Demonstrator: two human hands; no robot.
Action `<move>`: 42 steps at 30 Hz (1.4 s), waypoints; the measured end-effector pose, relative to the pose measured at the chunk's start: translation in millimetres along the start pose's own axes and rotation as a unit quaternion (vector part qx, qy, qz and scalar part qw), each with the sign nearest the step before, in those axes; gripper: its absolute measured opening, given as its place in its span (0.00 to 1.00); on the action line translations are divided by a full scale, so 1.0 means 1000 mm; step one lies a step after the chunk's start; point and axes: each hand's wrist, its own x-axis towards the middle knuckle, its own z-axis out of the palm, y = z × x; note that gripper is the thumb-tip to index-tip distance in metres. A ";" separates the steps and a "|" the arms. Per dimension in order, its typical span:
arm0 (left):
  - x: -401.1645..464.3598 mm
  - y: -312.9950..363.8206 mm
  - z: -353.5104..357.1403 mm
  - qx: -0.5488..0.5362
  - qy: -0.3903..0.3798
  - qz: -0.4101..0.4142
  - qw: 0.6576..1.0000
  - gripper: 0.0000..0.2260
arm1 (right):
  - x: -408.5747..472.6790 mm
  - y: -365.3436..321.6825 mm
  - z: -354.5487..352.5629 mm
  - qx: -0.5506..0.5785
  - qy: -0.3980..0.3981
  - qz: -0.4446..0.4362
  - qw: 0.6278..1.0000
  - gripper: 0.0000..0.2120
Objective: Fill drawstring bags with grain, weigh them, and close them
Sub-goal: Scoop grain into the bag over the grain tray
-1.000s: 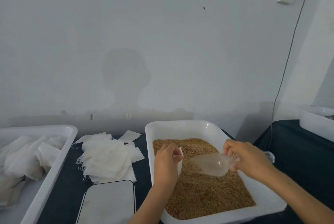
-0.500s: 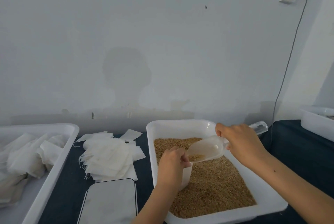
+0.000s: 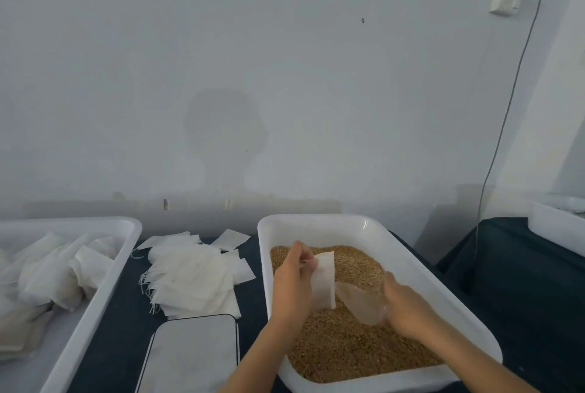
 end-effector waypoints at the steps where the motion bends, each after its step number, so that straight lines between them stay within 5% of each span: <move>1: 0.000 0.002 -0.001 -0.032 0.004 0.001 0.999 0.09 | 0.002 0.000 0.009 -0.001 0.004 -0.007 1.000 0.20; 7: 0.003 0.008 -0.011 -0.054 -0.029 0.036 0.997 0.09 | 0.008 -0.013 0.015 -0.045 0.020 -0.023 0.999 0.23; 9: 0.005 0.012 -0.016 -0.013 -0.063 0.070 0.995 0.10 | 0.012 -0.020 -0.001 0.123 0.029 -0.048 0.991 0.19; 12: 0.012 0.021 -0.024 0.084 -0.114 0.144 0.979 0.09 | 0.011 -0.037 -0.014 0.481 -0.052 -0.073 0.872 0.15; 15: 0.020 0.028 -0.031 0.209 -0.146 0.221 0.941 0.06 | 0.012 -0.046 -0.009 0.588 -0.040 -0.074 0.804 0.11; 20: 0.023 0.030 -0.039 0.204 -0.140 0.243 0.938 0.04 | 0.018 -0.054 -0.008 0.490 0.121 -0.106 0.857 0.11; 28: 0.019 0.028 -0.059 0.296 -0.096 0.345 0.885 0.04 | 0.016 -0.066 -0.014 0.411 0.173 -0.153 0.882 0.14; 31: 0.015 0.028 -0.072 0.236 -0.071 0.291 0.925 0.12 | 0.010 -0.076 -0.021 0.452 0.164 -0.151 0.864 0.14; 34: 0.009 0.029 -0.088 0.132 -0.074 0.121 0.981 0.20 | 0.003 -0.100 -0.030 0.505 0.162 -0.159 0.833 0.11; 37: 0.002 0.027 -0.106 0.056 -0.031 0.029 0.998 0.12 | 0.000 -0.131 -0.031 0.531 0.163 -0.183 0.812 0.13; 42: -0.019 0.015 -0.147 0.024 0.048 0.025 0.998 0.06 | -0.007 -0.188 -0.013 0.532 0.130 -0.199 0.813 0.16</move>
